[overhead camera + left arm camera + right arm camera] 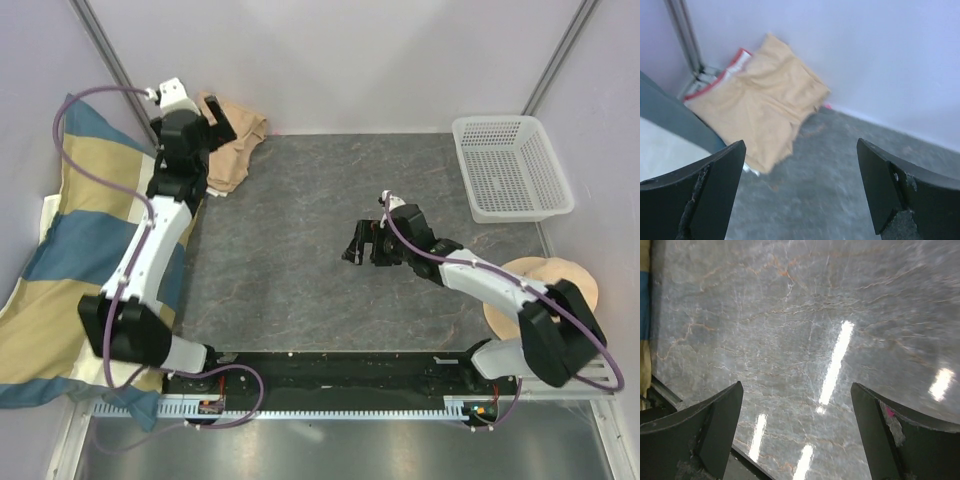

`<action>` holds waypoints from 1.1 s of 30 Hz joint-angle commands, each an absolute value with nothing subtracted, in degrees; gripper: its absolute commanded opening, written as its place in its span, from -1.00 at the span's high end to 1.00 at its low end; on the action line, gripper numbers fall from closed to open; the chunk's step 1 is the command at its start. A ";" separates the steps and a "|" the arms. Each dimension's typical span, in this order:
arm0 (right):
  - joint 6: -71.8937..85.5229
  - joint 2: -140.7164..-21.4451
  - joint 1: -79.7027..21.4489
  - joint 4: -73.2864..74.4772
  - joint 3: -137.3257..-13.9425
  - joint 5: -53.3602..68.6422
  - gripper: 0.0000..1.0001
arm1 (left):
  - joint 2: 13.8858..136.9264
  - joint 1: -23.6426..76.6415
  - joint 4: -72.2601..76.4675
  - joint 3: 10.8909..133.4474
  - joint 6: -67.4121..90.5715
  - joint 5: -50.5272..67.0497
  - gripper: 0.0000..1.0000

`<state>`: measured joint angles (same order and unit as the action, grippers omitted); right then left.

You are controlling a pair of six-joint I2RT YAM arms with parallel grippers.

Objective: Fold and stack the t-shirts
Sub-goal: Put the neatly folded tshirt into the corner of the board with the left arm

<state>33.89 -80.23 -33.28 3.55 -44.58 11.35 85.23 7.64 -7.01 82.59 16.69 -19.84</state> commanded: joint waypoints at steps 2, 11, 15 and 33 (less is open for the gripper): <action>30.06 -67.87 -33.58 10.80 -42.37 2.47 -0.96 | 76.31 13.53 -11.51 64.38 22.94 -18.72 -1.00; 32.16 -50.64 -33.84 21.61 -38.15 -7.99 -0.96 | 59.87 22.40 -17.13 47.38 25.57 -17.31 -1.00; 33.66 -44.93 -33.84 24.60 -35.69 -10.11 -0.96 | 54.15 23.11 -19.85 43.34 28.64 -14.33 -1.00; 34.02 -35.68 -33.93 30.41 -32.61 -13.63 -0.96 | 38.32 24.17 -20.65 29.62 34.37 -11.43 -1.00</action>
